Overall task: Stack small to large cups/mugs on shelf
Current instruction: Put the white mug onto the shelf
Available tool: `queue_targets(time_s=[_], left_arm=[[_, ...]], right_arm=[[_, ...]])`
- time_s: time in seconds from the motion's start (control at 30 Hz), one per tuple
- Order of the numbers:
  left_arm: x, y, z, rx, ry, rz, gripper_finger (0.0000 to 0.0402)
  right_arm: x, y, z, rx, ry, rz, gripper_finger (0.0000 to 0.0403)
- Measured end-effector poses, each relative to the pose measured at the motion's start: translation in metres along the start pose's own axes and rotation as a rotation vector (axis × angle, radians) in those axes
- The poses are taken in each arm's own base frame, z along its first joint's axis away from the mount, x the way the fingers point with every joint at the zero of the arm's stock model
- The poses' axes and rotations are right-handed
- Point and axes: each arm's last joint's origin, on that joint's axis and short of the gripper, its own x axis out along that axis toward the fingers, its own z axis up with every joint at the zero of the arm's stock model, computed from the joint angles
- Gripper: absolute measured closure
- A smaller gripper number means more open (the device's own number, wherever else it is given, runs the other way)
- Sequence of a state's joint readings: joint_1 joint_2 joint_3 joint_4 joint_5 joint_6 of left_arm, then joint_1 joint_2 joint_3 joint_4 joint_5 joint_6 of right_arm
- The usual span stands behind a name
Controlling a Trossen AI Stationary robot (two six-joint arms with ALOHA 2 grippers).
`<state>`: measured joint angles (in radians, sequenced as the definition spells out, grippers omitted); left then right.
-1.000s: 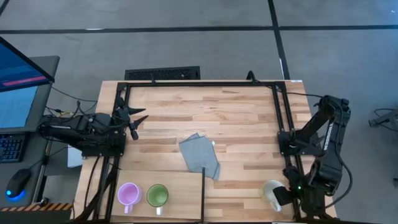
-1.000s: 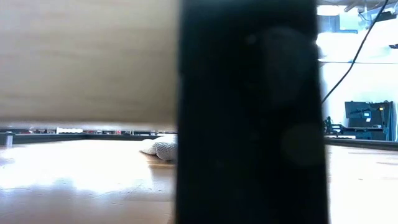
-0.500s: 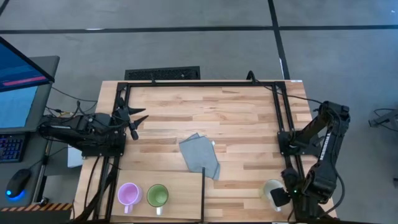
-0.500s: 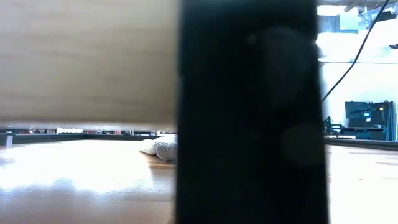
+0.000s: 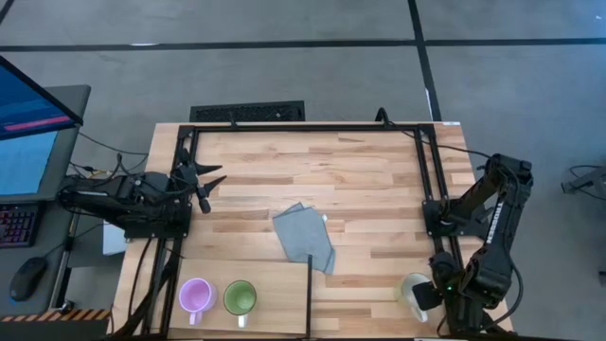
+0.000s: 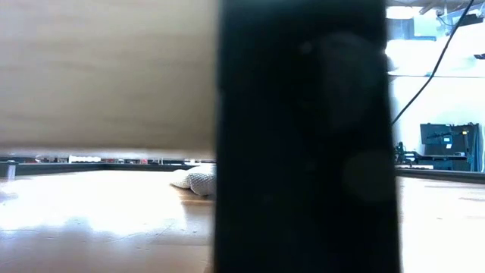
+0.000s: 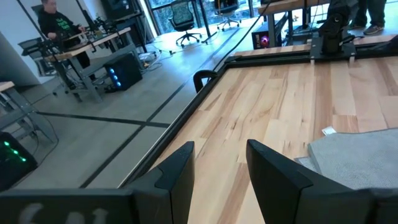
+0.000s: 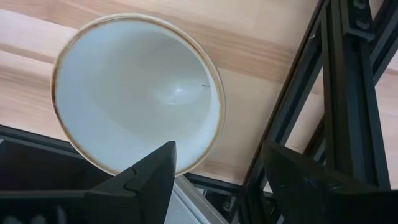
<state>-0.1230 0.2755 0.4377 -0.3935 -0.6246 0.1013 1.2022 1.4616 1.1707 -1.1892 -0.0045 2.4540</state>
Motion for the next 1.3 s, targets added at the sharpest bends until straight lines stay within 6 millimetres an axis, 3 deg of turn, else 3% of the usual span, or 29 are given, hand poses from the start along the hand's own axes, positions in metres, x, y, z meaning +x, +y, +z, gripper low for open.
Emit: queue_targets(time_s=[0.2,0.33,0.93,1.3], left_arm=[[0.000,0.000,0.000,-0.005,0.000,0.000,0.0264],[0.000,0.000,0.000,-0.010,0.000,-0.001,0.0264],[0.000,-0.001,0.000,-0.010,0.000,-0.044,0.0264],[0.000,-0.001,0.000,-0.010,0.000,-0.044,0.0264]], right_arm=[[0.001,0.003,0.000,0.007,0.010,0.013,0.0143],[0.014,0.008,-0.001,0.001,-0.014,-0.007,0.0143],[0.034,0.015,-0.010,-0.006,-0.051,-0.039,0.0143],[0.034,0.016,-0.010,-0.078,-0.047,-0.037,0.0143]])
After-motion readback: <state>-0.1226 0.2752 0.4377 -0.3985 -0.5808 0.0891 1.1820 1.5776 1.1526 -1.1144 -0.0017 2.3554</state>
